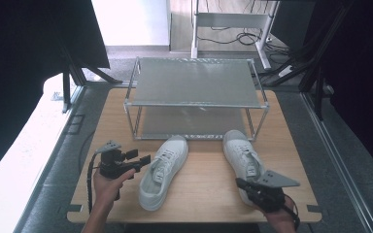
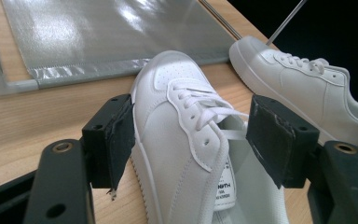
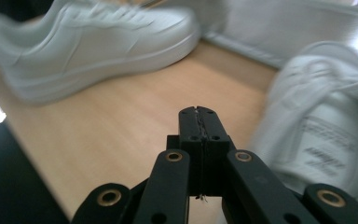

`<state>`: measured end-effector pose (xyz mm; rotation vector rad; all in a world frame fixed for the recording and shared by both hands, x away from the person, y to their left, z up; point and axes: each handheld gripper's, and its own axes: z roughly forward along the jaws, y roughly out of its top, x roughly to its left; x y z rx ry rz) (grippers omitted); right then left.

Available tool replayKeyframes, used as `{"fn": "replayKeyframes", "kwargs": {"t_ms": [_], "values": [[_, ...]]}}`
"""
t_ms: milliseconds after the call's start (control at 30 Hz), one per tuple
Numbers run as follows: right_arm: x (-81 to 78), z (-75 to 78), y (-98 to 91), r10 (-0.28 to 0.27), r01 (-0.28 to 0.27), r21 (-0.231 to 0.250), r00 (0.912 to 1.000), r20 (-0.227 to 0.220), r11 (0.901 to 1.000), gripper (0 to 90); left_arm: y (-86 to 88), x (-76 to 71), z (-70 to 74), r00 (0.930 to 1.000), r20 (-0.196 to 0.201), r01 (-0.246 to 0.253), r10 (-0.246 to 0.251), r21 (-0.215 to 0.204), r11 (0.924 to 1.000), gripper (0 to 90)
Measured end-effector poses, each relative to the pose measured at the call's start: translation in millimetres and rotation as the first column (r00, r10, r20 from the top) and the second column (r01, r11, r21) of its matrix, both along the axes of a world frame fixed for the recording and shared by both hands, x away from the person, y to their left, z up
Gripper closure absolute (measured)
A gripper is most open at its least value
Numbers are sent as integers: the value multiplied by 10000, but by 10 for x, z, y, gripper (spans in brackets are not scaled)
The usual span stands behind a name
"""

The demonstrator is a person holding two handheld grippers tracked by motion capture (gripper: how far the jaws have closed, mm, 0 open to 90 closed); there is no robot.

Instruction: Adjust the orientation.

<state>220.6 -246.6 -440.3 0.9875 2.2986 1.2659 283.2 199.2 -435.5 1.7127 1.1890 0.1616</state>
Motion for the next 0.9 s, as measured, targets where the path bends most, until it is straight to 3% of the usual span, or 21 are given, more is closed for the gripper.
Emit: {"fn": "replayKeyframes", "kwargs": {"t_ms": [67, 200, 233, 300, 467, 567, 800, 900], "values": [[-56, -56, 90, 11, -10, -708, 10000, 25, 9975, 900, -10, 0, -5, 10000, -30, 34, -34, 28, 10000, 321], [-29, -188, 50, -722, 688, -1620, 9973, -157, 9844, 900, 0, -4, 4, 10000, -14, 14, -14, -26, 10000, 321], [-33, -199, 28, -797, 795, -1717, 9968, 58, 9819, 900, 6, -4, 5, 10000, -20, -16, 16, -28, 10000, 322], [-41, -190, -12, -819, 814, -1710, 9966, 37, 9819, 900, 18, -1, 4, 10000, -30, -62, 61, -34, 10000, 322], [-55, -188, -37, -644, 675, -2228, 9977, 212, 9725, 900, 52, -8, 19, 9999, 2, -114, 114, -66, 9999, 322], [-54, -179, -109, -767, 771, -2205, 9970, 102, 9723, 900, 77, -11, 32, 9999, 44, -165, 166, -103, 9998, 322], [-52, -186, -354, -966, 933, -1618, 9952, -128, 9824, 900, 169, -9, 55, 9994, 62, -336, 337, -233, 9992, 322], [-48, -191, -353, -649, 621, -1392, 9978, -158, 9883, 885, 196, -14, 73, 9990, 118, -426, 428, -226, 9988, 322]]}}
